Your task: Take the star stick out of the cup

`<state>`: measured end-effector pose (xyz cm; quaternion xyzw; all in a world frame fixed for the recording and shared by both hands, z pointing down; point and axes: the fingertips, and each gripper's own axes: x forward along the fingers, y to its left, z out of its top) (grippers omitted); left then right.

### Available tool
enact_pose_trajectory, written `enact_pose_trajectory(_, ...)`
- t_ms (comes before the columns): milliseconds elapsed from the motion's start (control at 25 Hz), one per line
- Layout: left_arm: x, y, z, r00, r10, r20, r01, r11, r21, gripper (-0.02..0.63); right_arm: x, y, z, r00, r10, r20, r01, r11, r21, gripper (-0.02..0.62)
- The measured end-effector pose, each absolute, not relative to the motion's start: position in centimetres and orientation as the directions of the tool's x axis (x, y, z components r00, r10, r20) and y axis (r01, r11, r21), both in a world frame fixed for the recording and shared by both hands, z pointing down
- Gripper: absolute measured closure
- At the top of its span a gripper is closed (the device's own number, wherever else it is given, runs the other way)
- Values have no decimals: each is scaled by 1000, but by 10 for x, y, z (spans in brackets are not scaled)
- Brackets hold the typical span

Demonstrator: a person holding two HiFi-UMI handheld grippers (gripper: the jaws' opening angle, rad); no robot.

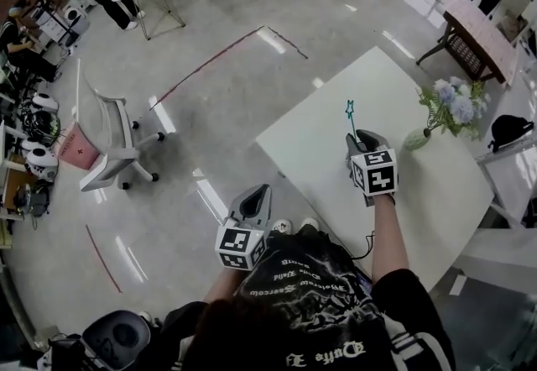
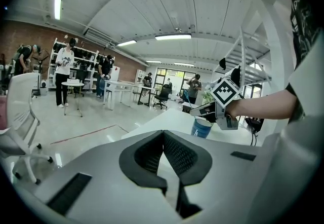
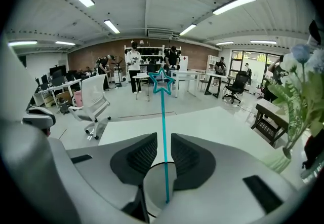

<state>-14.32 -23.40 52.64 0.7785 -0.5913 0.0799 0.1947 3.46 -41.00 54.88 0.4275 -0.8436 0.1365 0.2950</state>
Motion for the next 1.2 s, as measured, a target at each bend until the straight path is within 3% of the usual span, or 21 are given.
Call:
enact_pose_trajectory(240,-151,-233,526,265,-898,350,-957,-202,206,586,35,-412,556,-441,-637,632,-802,596,41,580)
enact_pose_trajectory(480,-147,-235,524,275,-897,347,-955,-212,207,586,34,-411,550,-453,-653,607,-793,606,61,581)
enact_pose_trajectory(1200,-129,-238,526,350,-876,331,-933,-295,206,586,44,-392,438,-505,-807,307,-832,549,75,583)
